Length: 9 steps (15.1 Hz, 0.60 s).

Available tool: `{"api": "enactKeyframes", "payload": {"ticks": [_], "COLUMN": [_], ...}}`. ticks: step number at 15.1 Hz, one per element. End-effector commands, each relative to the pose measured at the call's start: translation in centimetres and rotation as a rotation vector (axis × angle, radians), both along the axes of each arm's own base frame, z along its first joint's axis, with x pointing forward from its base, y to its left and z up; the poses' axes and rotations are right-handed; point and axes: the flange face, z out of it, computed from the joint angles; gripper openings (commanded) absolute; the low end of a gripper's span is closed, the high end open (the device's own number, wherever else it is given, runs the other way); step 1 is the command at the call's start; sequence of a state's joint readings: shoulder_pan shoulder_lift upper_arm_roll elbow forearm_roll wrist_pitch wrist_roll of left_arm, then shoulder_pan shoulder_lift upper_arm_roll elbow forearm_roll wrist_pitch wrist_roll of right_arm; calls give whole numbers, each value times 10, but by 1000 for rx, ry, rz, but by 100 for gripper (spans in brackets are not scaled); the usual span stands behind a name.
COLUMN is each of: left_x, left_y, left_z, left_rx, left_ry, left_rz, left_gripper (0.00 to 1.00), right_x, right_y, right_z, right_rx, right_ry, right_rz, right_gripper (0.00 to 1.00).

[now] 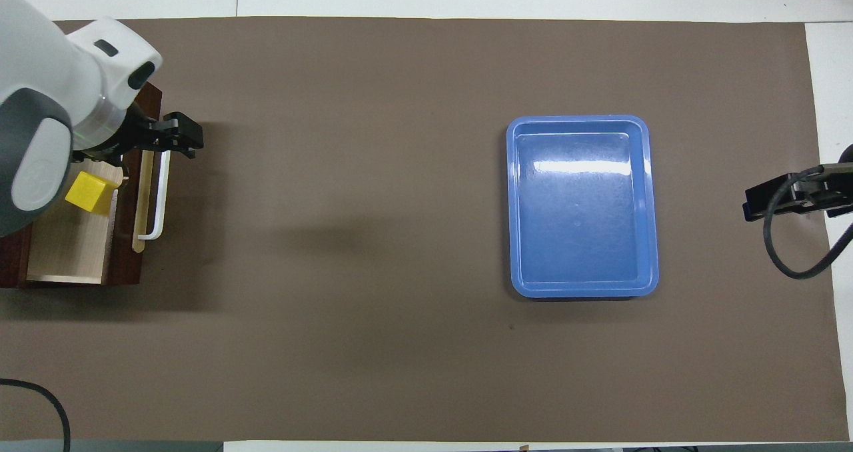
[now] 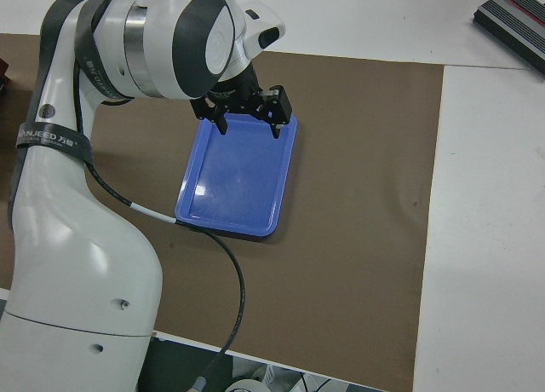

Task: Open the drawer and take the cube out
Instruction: 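Release the handle and lower the left gripper into the drawer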

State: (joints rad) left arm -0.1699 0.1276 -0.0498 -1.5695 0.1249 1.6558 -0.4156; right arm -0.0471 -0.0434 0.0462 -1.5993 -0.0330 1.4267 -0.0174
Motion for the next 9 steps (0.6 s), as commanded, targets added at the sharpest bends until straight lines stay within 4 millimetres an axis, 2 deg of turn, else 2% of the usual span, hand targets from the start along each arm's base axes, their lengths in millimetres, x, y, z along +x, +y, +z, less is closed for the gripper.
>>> {"api": "enactKeyframes", "payload": {"ticks": [1,2,5,7,9], "left_x": [-11,-13,-7,-5,-4], "left_y": [23,24,56,91,125], "left_z": [0,-3,-4,-11,-22], "left_rx": [-10,-15,-34,-44,-45], "left_ry": [-14,-47,-63,-67,-75], "left_rz": [329,447,606,762,828], "left_gripper": [100,100,100,100,100], "right_x": [-6,-6,-6,-6,-6], "right_y": [-6,-7,-6,-6,-7], "right_z": [2,1,2,1,1], "right_rx": [0,0,0,0,1], "right_ry": [-7,-6,-7,-6,-4], "right_rz": [7,7,8,8,8], "right_gripper": [100,100,100,100,100]}}
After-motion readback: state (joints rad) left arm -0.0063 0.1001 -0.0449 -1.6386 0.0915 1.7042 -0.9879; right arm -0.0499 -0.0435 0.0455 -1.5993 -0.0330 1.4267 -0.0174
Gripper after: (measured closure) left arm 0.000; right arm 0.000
